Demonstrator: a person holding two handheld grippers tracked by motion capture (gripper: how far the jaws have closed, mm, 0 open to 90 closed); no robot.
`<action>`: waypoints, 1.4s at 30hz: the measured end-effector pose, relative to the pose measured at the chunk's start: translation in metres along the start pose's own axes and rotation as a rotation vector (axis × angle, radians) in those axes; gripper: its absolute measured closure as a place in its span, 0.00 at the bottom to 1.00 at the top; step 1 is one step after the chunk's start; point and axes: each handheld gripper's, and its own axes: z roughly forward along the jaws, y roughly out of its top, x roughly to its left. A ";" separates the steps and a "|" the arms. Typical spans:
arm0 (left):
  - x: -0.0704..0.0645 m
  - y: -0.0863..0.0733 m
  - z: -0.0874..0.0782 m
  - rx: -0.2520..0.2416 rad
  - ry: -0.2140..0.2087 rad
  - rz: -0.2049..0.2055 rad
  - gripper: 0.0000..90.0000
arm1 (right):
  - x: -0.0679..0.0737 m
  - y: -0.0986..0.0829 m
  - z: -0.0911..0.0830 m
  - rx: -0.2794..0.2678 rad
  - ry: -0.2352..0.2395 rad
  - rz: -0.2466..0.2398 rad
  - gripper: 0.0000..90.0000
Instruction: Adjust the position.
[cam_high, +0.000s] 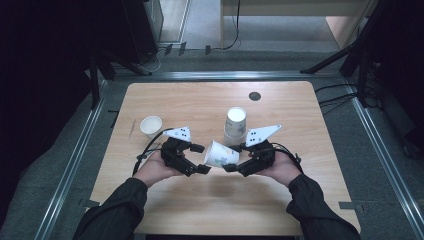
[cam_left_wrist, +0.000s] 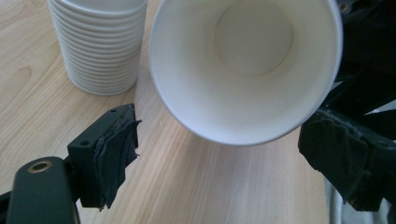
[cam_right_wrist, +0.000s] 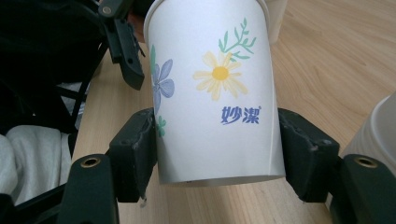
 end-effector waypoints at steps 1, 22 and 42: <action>0.000 0.000 0.000 -0.005 0.002 -0.001 0.14 | 0.000 -0.001 0.000 0.003 0.006 -0.002 0.38; -0.001 0.000 0.003 -0.072 -0.056 0.005 0.16 | 0.002 -0.001 0.010 0.005 0.062 -0.009 0.38; -0.001 0.000 0.001 -0.090 -0.079 0.018 0.24 | 0.002 0.000 0.012 0.000 0.085 -0.004 0.37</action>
